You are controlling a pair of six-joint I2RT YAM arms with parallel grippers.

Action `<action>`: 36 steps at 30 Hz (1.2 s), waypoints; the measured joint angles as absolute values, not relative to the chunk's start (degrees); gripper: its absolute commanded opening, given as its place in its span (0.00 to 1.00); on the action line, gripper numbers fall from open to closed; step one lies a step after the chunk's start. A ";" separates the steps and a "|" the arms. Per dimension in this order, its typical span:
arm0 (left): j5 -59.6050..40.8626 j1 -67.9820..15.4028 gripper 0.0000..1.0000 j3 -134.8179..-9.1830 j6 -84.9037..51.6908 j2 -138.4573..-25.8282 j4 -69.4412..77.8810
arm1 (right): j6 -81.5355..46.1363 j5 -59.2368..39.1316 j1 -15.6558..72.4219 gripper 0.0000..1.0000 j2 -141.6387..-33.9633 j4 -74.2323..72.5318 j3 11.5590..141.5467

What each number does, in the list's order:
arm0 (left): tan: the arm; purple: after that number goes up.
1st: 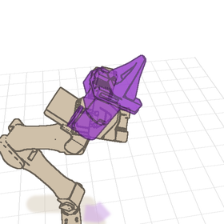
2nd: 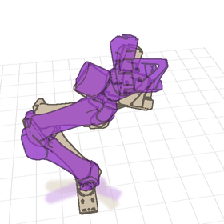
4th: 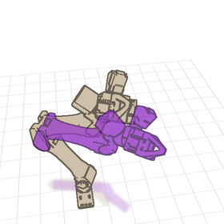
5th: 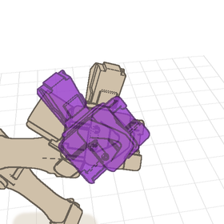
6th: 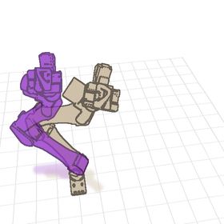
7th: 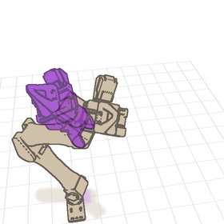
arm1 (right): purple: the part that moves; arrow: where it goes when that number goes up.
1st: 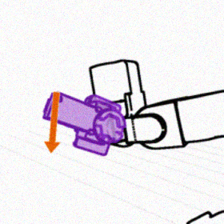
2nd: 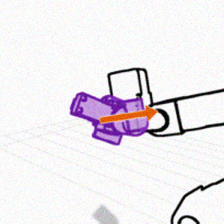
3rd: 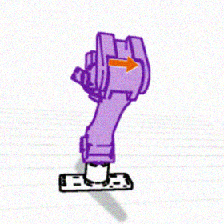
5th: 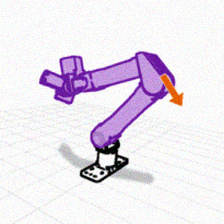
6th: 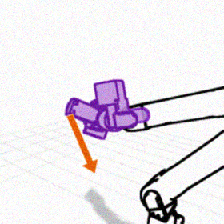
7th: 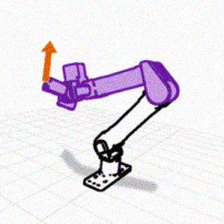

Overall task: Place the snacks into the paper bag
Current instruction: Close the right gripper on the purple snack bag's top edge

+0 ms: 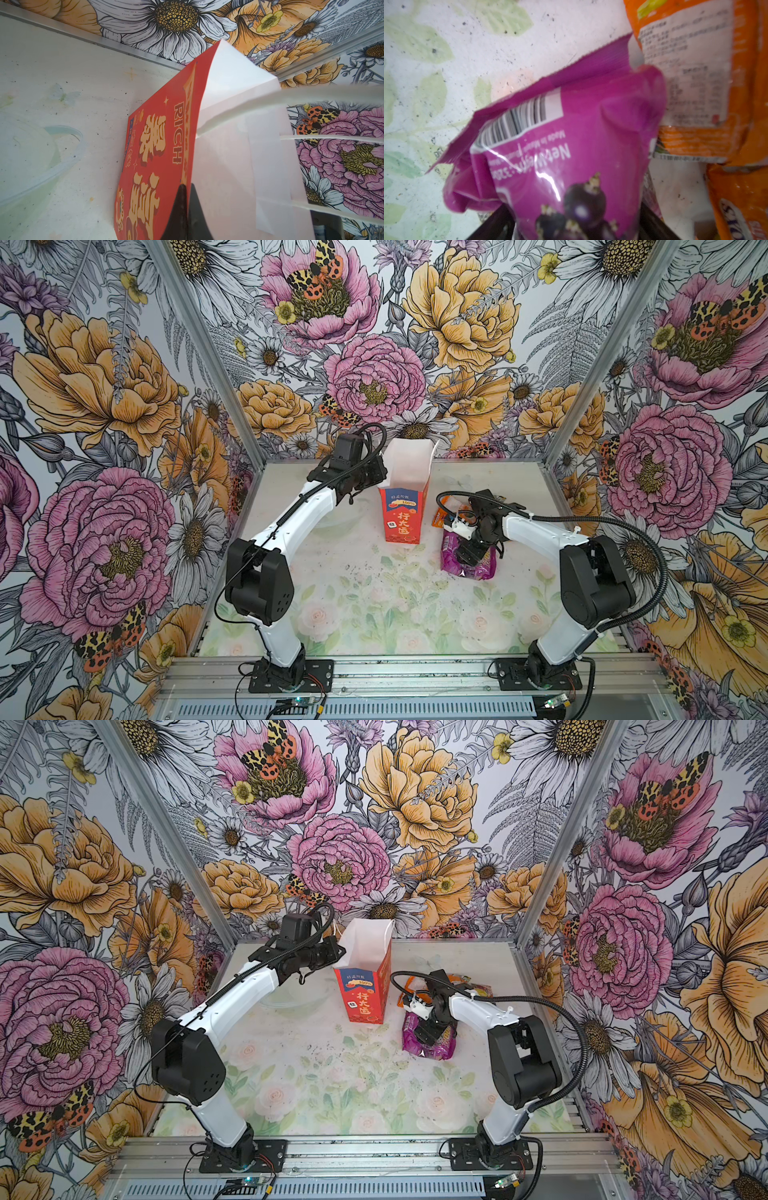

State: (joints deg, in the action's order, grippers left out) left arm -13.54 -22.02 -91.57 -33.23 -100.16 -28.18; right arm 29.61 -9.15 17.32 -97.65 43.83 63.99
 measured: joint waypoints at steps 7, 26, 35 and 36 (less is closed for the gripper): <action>-12.62 -22.37 0.00 -91.39 -33.85 -100.22 -27.99 | 29.32 -8.69 17.61 0.56 -97.65 43.66 64.18; -12.38 -22.65 0.00 -91.39 -34.20 -100.31 -27.59 | 25.12 -8.86 17.72 0.00 -96.14 42.98 63.90; -12.38 -22.65 0.00 -91.39 -34.20 -100.31 -27.59 | 20.91 -9.89 17.72 0.00 -94.30 42.81 62.70; -12.38 -22.65 0.00 -91.39 -34.20 -100.31 -27.59 | 20.34 -9.91 17.72 0.00 -94.02 42.81 62.52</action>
State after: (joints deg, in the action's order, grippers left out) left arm -12.38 -22.65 -91.39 -34.20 -100.31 -27.59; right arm 20.34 -9.91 17.72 -94.02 42.81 62.52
